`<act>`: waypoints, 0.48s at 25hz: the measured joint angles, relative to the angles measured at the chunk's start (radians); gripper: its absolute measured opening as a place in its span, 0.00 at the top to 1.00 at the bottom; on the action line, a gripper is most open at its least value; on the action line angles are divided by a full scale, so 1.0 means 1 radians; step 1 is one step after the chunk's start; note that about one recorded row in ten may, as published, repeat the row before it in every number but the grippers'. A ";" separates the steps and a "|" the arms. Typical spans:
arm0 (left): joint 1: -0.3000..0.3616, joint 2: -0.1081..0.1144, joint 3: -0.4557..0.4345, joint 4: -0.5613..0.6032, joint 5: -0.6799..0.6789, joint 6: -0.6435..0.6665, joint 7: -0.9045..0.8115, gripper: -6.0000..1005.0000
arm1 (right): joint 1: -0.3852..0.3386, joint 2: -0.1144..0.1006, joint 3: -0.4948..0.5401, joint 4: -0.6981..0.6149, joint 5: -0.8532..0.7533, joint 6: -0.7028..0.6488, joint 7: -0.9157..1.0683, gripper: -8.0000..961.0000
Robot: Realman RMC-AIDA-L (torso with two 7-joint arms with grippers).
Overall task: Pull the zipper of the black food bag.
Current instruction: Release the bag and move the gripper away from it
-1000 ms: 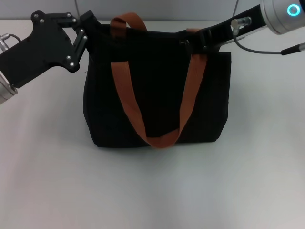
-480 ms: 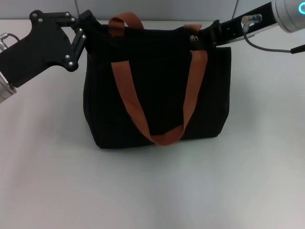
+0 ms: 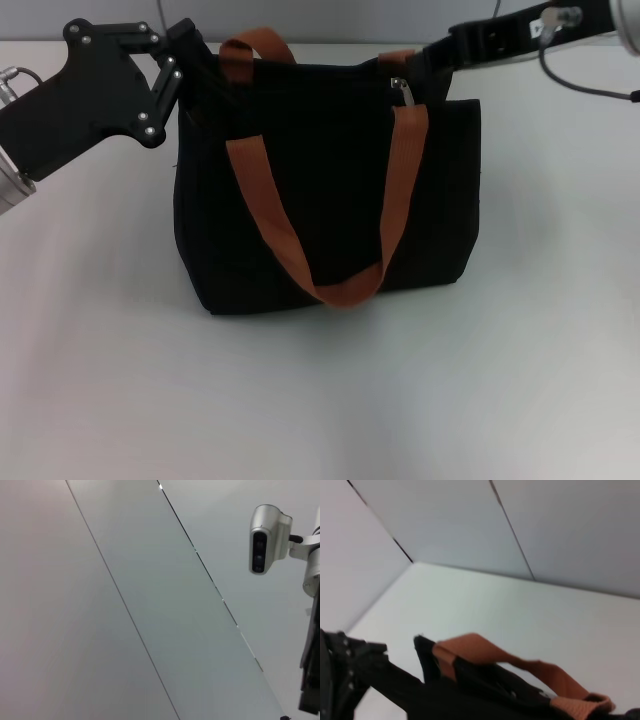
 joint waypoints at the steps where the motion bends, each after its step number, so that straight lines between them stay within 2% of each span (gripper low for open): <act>1: 0.000 0.000 0.000 0.000 0.000 0.000 0.000 0.96 | -0.013 0.000 0.015 0.002 0.026 0.004 -0.021 0.94; 3: 0.000 0.000 0.000 0.000 0.000 0.000 0.000 0.96 | -0.042 0.000 0.039 0.004 0.083 0.019 -0.063 0.91; 7: 0.000 0.000 0.000 -0.001 0.000 0.000 0.000 0.96 | -0.095 0.000 0.104 0.023 0.210 0.036 -0.174 0.74; 12: 0.000 -0.001 0.000 -0.001 0.000 0.001 0.000 0.96 | -0.147 -0.007 0.183 0.150 0.449 0.007 -0.424 0.58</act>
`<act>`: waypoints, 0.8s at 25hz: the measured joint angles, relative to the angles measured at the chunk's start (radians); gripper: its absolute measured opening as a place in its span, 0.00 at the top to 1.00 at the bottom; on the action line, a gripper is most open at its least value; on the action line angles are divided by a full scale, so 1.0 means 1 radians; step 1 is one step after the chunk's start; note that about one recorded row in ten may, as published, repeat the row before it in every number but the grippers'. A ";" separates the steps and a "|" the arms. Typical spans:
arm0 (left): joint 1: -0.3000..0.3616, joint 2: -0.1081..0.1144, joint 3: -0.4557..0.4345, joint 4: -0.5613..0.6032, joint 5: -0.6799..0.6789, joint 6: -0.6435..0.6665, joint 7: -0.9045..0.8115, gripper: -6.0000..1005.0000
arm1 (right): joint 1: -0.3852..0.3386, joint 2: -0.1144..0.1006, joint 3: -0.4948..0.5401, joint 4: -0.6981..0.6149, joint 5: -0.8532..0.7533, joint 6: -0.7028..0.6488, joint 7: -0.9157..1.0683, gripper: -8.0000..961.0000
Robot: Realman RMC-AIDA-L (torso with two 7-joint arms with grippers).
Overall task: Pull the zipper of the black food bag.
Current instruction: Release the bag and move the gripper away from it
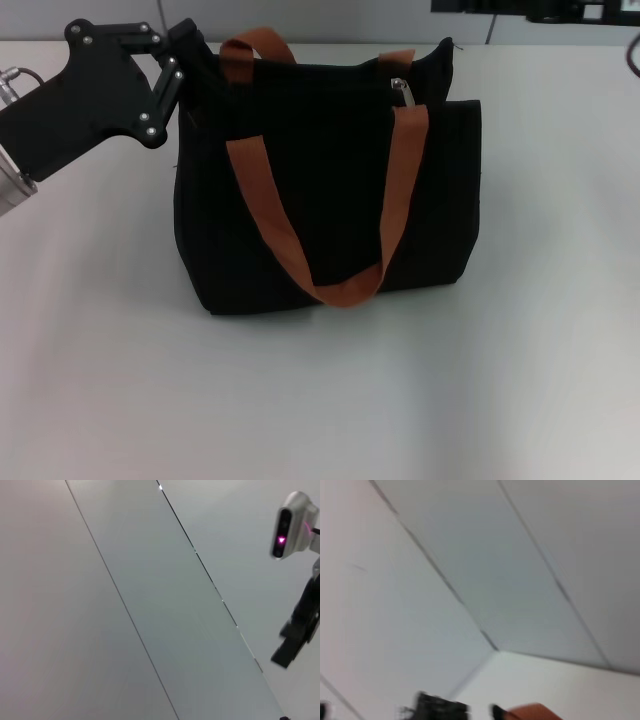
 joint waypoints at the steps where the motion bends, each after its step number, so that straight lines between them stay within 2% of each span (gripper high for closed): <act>1: 0.000 0.000 0.000 0.000 0.000 0.000 0.000 0.96 | -0.011 -0.001 0.014 0.037 0.055 -0.015 -0.062 0.56; 5: 0.002 0.000 0.005 -0.002 0.000 0.001 0.000 0.96 | -0.028 -0.009 0.069 0.193 0.217 -0.127 -0.292 0.43; 10: 0.007 0.000 0.001 -0.024 0.000 -0.003 -0.001 0.96 | -0.010 -0.035 0.137 0.424 0.269 -0.373 -0.638 0.23; 15: 0.018 0.000 0.000 -0.028 0.000 -0.007 -0.002 0.96 | -0.026 -0.043 0.131 0.556 0.172 -0.442 -0.946 0.16; 17: 0.020 0.000 0.000 -0.029 0.000 -0.010 -0.012 0.96 | -0.031 -0.031 0.130 0.626 0.048 -0.437 -1.109 0.15; 20: 0.021 0.001 0.005 -0.028 0.004 -0.021 -0.055 0.96 | -0.030 -0.019 0.132 0.663 -0.026 -0.425 -1.190 0.15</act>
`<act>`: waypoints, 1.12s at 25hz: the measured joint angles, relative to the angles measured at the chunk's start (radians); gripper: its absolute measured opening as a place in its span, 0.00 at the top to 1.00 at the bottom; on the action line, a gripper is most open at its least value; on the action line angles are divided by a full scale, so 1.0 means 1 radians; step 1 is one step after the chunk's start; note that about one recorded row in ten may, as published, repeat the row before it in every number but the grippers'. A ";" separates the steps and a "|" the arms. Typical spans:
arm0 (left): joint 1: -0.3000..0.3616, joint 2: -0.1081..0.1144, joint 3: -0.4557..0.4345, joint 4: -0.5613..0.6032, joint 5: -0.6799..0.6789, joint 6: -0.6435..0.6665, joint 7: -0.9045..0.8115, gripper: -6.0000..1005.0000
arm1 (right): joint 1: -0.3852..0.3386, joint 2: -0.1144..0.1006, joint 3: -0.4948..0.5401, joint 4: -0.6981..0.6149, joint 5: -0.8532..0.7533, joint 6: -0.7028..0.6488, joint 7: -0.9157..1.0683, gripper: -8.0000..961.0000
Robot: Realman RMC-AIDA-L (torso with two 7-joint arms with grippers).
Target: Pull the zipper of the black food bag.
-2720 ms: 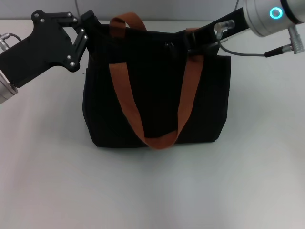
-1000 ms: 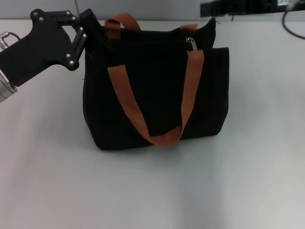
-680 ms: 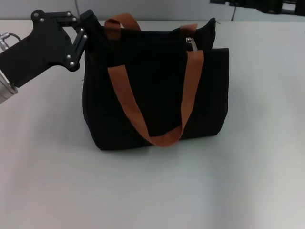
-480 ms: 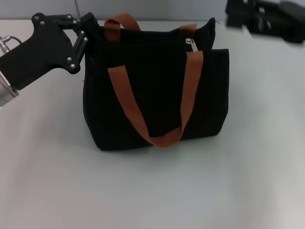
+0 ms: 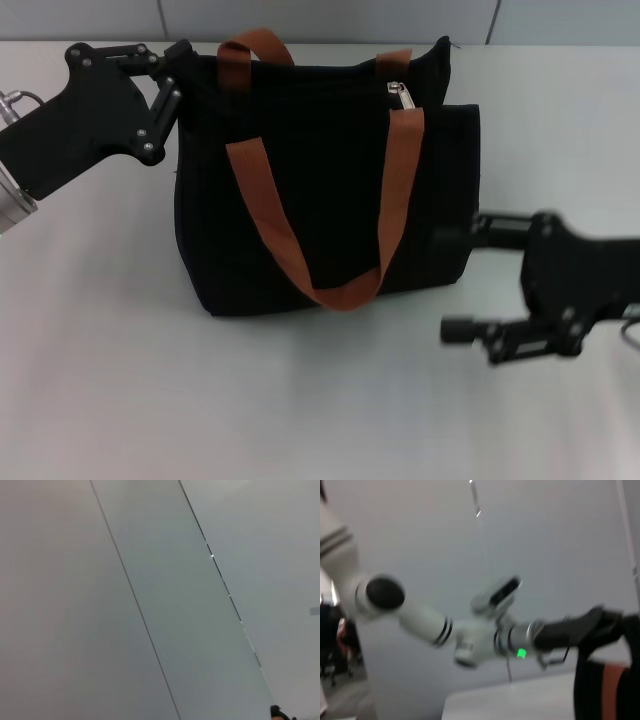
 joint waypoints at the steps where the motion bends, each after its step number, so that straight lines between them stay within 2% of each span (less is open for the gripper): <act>1: 0.000 0.001 0.004 0.002 0.004 -0.005 -0.017 0.96 | 0.000 0.007 0.001 0.015 -0.037 0.010 -0.035 0.15; 5: 0.006 0.006 0.029 0.022 0.011 -0.015 -0.093 0.96 | -0.005 0.019 -0.001 0.058 -0.068 0.047 -0.104 0.15; 9: 0.034 0.023 0.087 0.150 0.063 -0.011 -0.303 0.82 | -0.002 0.018 -0.001 0.085 -0.069 0.056 -0.130 0.15; 10: 0.034 0.023 0.087 0.150 0.063 -0.011 -0.303 0.79 | 0.000 0.018 -0.001 0.086 -0.070 0.057 -0.136 0.15; 12: 0.050 0.041 0.119 0.284 0.144 0.010 -0.515 0.71 | 0.001 0.018 -0.001 0.086 -0.071 0.060 -0.139 0.15; 16: 0.059 0.060 0.124 0.405 0.218 0.073 -0.701 0.53 | 0.003 0.018 -0.001 0.089 -0.073 0.075 -0.142 0.15; 18: 0.060 0.081 0.117 0.437 0.228 0.120 -0.769 0.47 | 0.004 0.018 -0.001 0.090 -0.074 0.084 -0.143 0.15; 21: 0.060 0.111 0.112 0.440 0.222 0.201 -0.827 0.38 | 0.004 0.018 -0.007 0.091 -0.075 0.098 -0.143 0.15; 23: 0.055 0.121 0.109 0.424 0.220 0.269 -0.848 0.33 | 0.004 0.018 -0.009 0.091 -0.075 0.109 -0.144 0.15; 25: 0.050 0.115 0.109 0.379 0.214 0.346 -0.847 0.27 | 0.004 0.018 -0.011 0.107 -0.075 0.121 -0.159 0.15; 28: 0.050 0.104 0.110 0.352 0.202 0.363 -0.835 0.20 | 0.006 0.018 -0.011 0.122 -0.075 0.129 -0.172 0.15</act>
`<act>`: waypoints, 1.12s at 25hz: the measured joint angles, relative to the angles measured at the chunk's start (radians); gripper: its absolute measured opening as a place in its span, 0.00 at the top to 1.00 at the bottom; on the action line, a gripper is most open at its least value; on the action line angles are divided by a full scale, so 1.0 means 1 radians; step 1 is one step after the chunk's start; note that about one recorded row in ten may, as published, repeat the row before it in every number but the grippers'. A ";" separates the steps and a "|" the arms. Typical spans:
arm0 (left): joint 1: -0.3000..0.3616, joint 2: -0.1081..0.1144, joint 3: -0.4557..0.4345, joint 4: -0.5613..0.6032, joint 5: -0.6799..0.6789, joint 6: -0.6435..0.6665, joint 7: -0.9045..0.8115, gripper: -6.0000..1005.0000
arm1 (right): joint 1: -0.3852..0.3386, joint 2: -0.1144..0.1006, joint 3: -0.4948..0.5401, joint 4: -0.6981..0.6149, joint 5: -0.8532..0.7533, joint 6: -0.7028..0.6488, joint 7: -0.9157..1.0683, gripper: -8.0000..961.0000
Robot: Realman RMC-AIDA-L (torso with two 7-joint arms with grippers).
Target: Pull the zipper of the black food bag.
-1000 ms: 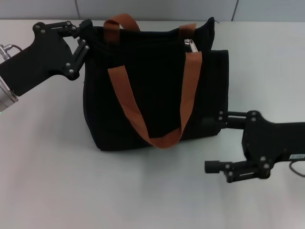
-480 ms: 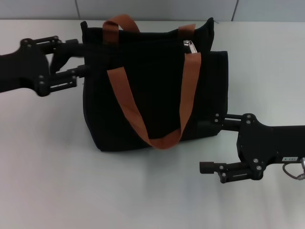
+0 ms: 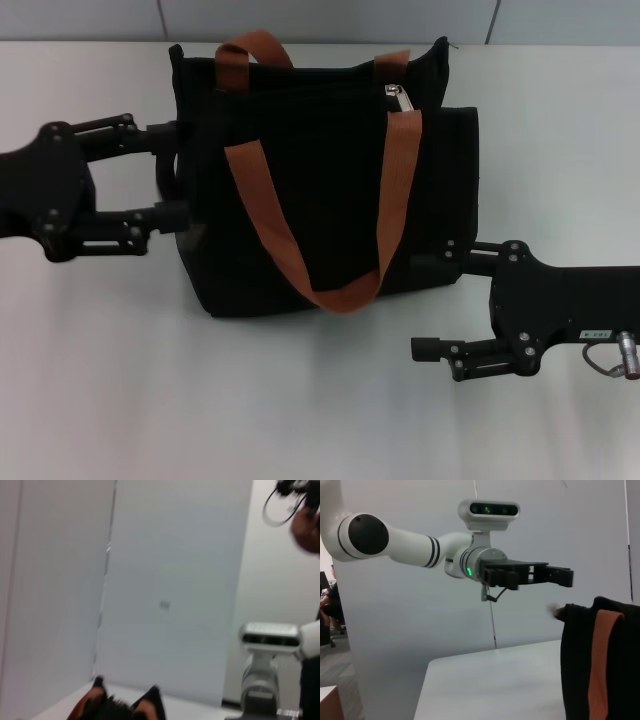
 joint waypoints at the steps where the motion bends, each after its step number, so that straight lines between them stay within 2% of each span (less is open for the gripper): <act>1: 0.009 -0.016 0.001 -0.022 -0.012 0.003 0.023 0.17 | 0.002 0.000 0.000 0.004 0.000 0.009 -0.006 0.15; 4: 0.021 -0.029 0.001 -0.053 -0.019 0.003 0.064 0.17 | 0.004 0.000 0.000 0.007 -0.001 0.013 -0.010 0.15; 6: 0.025 -0.034 0.006 -0.111 -0.019 0.004 0.129 0.17 | 0.005 -0.001 0.000 0.016 -0.006 0.016 -0.022 0.15; 7: 0.026 -0.037 0.029 -0.197 -0.014 0.001 0.236 0.17 | 0.005 0.000 0.000 0.020 -0.008 0.016 -0.027 0.15; 9: 0.027 -0.039 0.053 -0.246 -0.010 -0.008 0.289 0.17 | 0.007 0.000 0.000 0.040 -0.011 0.020 -0.044 0.15; 11: 0.027 -0.039 0.053 -0.246 -0.010 -0.008 0.289 0.17 | 0.013 0.000 0.000 0.068 -0.015 0.028 -0.068 0.15; 13: 0.042 -0.052 0.119 -0.323 -0.009 -0.063 0.408 0.17 | 0.015 -0.001 0.000 0.081 -0.018 0.032 -0.080 0.15; 17: 0.070 -0.083 0.177 -0.334 0.042 -0.182 0.477 0.17 | 0.016 0.000 -0.002 0.133 -0.029 0.056 -0.131 0.15; 20: 0.070 -0.096 0.180 -0.335 0.121 -0.220 0.484 0.17 | 0.015 0.001 -0.002 0.164 -0.031 0.075 -0.166 0.15; 28: 0.063 -0.097 0.175 -0.351 0.146 -0.219 0.485 0.18 | 0.020 0.002 -0.012 0.184 -0.040 0.100 -0.179 0.15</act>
